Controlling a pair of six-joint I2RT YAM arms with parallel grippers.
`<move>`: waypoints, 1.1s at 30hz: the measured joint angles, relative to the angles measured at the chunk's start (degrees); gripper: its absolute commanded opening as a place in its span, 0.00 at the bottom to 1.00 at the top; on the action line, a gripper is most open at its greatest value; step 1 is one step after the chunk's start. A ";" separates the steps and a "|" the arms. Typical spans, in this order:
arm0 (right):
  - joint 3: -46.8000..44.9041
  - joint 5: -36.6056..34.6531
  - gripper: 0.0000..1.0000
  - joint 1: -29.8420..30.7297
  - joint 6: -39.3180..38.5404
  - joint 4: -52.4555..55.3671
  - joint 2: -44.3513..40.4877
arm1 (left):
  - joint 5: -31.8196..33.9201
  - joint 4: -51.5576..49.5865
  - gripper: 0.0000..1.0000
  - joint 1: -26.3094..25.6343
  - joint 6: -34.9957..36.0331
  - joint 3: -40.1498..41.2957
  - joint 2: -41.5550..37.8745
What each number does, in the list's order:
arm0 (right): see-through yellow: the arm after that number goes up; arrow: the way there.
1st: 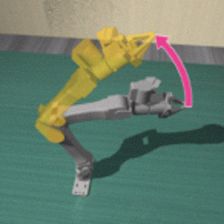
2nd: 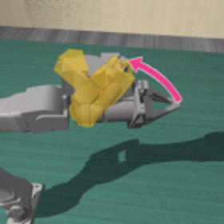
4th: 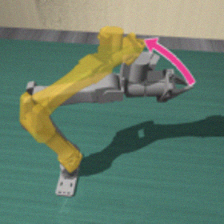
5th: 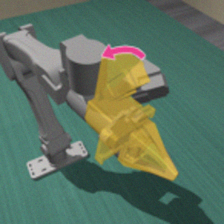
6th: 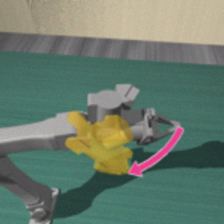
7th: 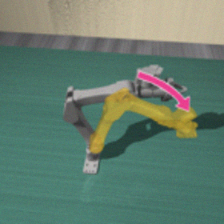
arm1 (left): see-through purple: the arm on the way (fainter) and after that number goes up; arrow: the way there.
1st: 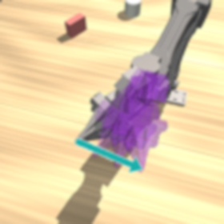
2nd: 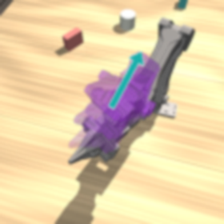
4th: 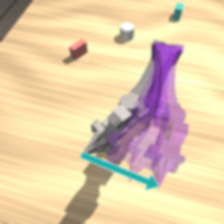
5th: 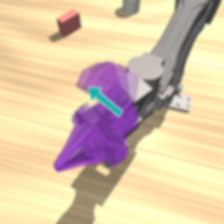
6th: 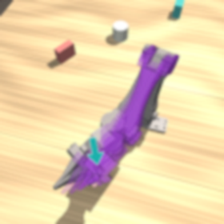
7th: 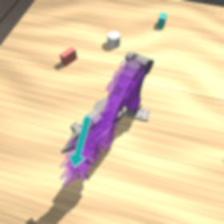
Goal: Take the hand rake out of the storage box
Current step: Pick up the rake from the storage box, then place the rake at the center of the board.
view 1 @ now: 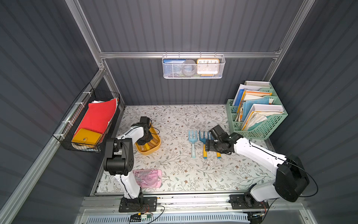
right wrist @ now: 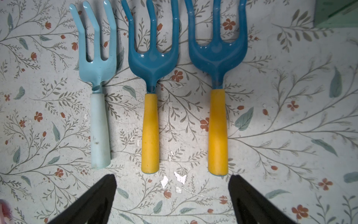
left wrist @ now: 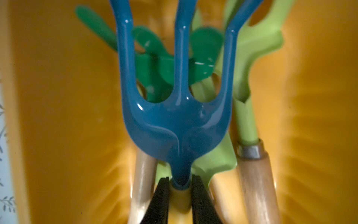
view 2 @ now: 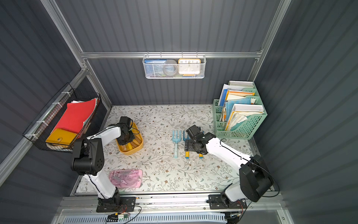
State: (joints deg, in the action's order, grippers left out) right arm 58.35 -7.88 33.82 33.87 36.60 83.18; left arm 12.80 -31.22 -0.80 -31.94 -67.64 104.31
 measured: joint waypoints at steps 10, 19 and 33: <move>0.00 -0.02 0.95 0.39 0.17 -0.20 0.59 | -0.61 -2.14 0.17 0.04 0.04 -4.83 -0.26; 0.00 -0.02 0.96 0.57 0.17 -0.28 0.76 | -0.61 -3.50 0.16 -0.02 1.22 -10.45 -3.85; 0.33 -2.49 0.96 0.42 0.17 0.31 0.76 | -5.60 -6.16 0.16 -12.07 8.46 -20.81 -5.14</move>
State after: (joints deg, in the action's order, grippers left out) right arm 58.67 -10.37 34.24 34.04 36.91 83.94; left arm 7.20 -37.39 -12.86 -23.49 -88.44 99.18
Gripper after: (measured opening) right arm 0.959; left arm 0.202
